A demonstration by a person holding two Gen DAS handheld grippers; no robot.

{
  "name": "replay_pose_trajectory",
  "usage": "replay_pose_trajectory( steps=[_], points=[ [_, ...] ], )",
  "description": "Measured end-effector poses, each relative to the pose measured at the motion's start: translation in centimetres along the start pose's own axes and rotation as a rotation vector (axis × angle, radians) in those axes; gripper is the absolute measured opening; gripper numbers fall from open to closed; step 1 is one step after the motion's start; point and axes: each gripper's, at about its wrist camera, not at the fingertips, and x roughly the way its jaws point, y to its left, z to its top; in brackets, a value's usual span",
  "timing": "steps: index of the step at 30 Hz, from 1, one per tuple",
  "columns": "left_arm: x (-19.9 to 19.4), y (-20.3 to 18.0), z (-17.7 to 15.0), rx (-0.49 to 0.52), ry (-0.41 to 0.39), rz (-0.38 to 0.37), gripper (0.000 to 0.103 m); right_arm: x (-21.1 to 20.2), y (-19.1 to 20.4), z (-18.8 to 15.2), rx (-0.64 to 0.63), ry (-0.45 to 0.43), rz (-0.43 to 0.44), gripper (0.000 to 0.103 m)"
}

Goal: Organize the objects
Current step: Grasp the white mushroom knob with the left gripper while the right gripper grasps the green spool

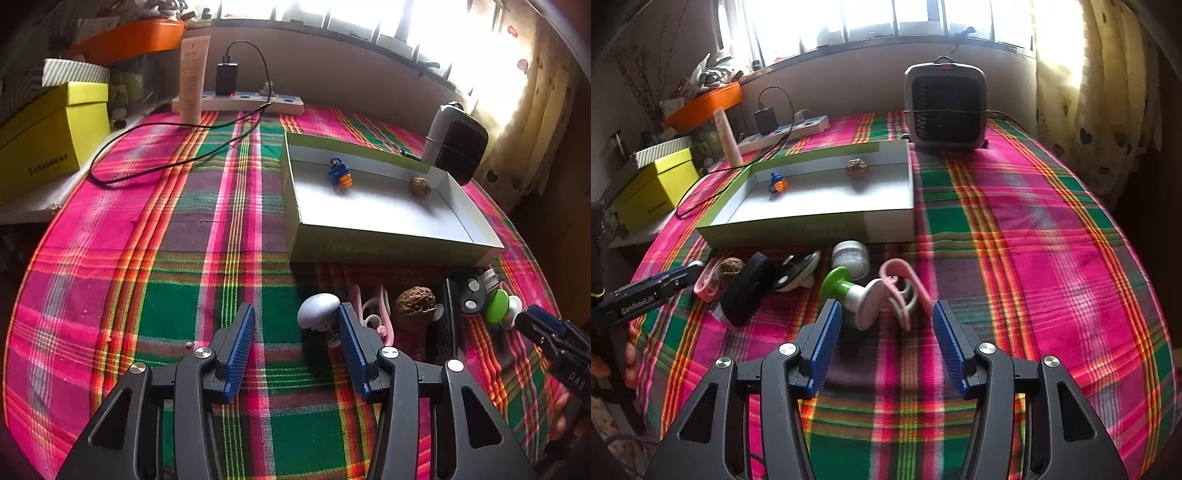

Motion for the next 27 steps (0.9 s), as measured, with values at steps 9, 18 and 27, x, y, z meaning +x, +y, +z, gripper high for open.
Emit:
replay_pose_trajectory(
  steps=[9,18,27],
  points=[
    [0.1,0.5,0.2,-0.023,-0.005,0.01,0.039,-0.7,-1.5,0.2,0.005,-0.021,-0.022,0.053],
    [0.2,0.6,0.2,-0.026,-0.01,0.017,0.037,-0.8,-2.5,-0.1,0.041,-0.021,0.023,0.053],
    [0.2,0.6,0.1,-0.026,-0.01,0.017,0.036,-1.0,-0.7,-0.8,0.008,-0.025,0.102,0.053]
  ],
)
